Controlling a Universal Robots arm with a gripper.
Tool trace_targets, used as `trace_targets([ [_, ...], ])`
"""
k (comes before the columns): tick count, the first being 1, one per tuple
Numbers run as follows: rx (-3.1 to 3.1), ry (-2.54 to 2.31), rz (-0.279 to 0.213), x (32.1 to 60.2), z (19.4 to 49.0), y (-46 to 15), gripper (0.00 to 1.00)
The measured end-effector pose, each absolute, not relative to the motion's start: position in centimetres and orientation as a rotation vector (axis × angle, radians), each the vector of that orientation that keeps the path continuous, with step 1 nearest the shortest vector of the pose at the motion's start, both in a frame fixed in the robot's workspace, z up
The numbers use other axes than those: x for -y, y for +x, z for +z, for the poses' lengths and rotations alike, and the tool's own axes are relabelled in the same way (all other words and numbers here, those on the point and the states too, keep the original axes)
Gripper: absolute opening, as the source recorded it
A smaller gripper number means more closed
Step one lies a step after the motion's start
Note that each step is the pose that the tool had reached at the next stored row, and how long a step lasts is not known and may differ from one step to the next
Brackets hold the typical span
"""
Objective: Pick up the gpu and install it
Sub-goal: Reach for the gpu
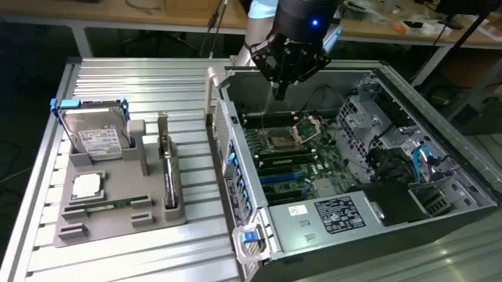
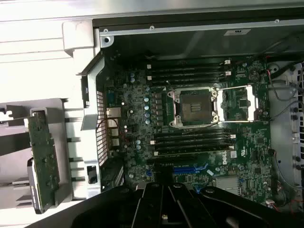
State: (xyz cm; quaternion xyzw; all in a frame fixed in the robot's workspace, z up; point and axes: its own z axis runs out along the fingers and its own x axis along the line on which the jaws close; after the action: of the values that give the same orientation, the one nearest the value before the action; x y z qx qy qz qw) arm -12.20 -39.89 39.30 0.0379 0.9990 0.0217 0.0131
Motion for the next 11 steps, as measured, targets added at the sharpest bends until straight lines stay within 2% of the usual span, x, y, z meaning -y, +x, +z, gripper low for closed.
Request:
trace_targets([
  [11,-3.112,0.118,0.068,39.89,39.29,-12.36,0.11],
])
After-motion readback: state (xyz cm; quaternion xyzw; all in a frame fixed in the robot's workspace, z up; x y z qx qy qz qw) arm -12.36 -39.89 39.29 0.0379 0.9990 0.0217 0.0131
